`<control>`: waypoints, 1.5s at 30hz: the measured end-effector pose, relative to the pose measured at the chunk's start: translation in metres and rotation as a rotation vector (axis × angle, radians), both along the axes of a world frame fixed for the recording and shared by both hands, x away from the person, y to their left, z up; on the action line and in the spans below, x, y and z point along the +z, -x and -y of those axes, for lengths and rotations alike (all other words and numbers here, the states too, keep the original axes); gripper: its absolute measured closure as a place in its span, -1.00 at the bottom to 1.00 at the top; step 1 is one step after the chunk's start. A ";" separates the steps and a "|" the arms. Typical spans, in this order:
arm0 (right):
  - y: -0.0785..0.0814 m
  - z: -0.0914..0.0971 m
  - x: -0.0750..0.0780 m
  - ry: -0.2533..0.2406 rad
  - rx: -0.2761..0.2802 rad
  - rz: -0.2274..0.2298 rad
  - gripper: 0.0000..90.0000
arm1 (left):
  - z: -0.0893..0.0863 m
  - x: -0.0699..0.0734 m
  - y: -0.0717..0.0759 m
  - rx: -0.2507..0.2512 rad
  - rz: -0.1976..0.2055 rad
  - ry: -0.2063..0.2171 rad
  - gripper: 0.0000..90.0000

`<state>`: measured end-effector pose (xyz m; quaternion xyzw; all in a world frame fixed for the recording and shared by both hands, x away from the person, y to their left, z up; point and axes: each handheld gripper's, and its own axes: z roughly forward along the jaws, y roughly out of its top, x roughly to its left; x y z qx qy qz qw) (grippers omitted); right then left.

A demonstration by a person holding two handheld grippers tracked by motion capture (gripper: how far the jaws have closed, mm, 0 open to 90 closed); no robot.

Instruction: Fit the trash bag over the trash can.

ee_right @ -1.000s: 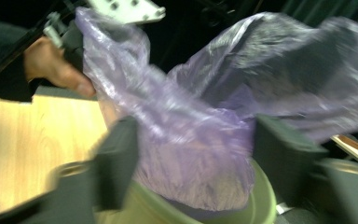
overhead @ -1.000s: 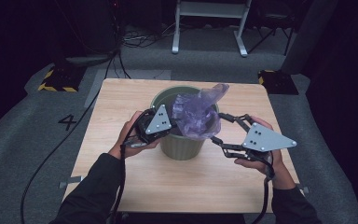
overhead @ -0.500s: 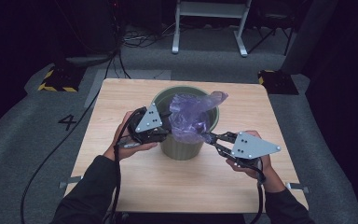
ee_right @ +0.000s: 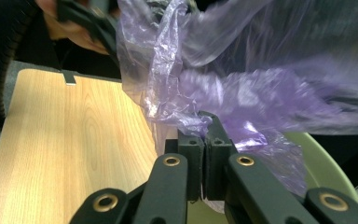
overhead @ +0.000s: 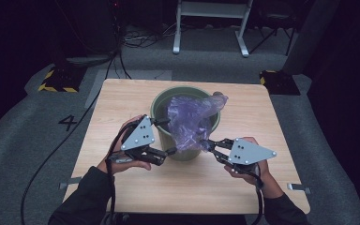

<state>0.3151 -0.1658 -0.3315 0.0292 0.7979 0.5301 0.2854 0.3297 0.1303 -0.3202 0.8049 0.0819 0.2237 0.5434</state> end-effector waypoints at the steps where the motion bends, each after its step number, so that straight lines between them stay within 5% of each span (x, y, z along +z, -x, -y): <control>1: 0.000 0.000 -0.001 0.000 -0.002 -0.005 0.98 | 0.000 0.001 0.003 -0.008 0.002 0.003 -0.57; 6: 0.000 -0.001 -0.003 -0.007 -0.009 -0.014 0.97 | 0.005 -0.001 0.007 -0.008 0.015 -0.013 -0.34; 11: 0.001 -0.001 -0.006 -0.013 -0.008 -0.018 0.97 | 0.012 -0.004 0.010 -0.017 0.041 -0.069 0.50; 17: 0.004 0.004 -0.011 -0.010 -0.005 -0.028 0.97 | 0.012 -0.015 0.011 -0.034 0.043 -0.103 0.99; 29: 0.001 0.011 -0.033 -0.018 -0.007 -0.099 0.95 | 0.013 -0.036 0.011 -0.034 0.009 -0.105 1.00; 33: 0.000 0.012 -0.038 -0.023 -0.011 -0.116 0.63 | 0.014 -0.040 0.010 -0.033 0.004 -0.117 1.00; 39: 0.005 0.032 -0.032 -0.105 -0.036 -0.142 0.07 | 0.013 -0.044 0.008 -0.027 0.007 -0.134 1.00; 45: 0.009 0.045 -0.023 -0.105 -0.050 -0.136 -0.12 | 0.012 -0.047 0.006 -0.025 -0.002 -0.132 1.00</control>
